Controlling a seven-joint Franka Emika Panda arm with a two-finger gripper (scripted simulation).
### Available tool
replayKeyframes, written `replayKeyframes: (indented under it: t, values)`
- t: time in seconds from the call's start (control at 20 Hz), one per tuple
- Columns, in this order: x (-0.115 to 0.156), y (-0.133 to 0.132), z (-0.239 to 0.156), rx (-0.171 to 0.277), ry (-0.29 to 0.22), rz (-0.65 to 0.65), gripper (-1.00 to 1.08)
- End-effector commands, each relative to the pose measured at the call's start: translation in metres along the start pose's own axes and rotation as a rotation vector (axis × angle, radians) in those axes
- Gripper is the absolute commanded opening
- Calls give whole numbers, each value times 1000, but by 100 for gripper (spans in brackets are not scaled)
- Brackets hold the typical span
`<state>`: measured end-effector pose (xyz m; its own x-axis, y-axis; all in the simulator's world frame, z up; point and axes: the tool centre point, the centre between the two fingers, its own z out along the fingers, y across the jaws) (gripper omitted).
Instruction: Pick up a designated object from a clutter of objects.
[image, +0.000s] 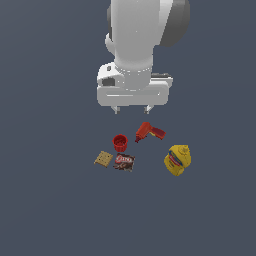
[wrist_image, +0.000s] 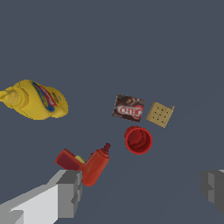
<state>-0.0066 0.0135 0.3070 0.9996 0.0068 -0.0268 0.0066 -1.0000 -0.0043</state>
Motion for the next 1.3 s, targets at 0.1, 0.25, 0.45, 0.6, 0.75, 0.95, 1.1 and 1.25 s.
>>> replayKeyframes:
  t: [0.1,0.25,0.45,0.6,0.75,0.95,1.1,1.25]
  values:
    - [0,1,0,-1,1,-2,108]
    - [1,5,2,-6,4,-9,108]
    - [2,6,2,-8,5,-13,108]
    - [1,5,5,1,2,-10,108]
    - [0,2,12,18,-5,-6,108]
    - [-3,-4,25,53,-19,3,108]
    - [-6,-9,39,89,-33,15,108]
    - [-11,-16,56,133,-50,33,108]
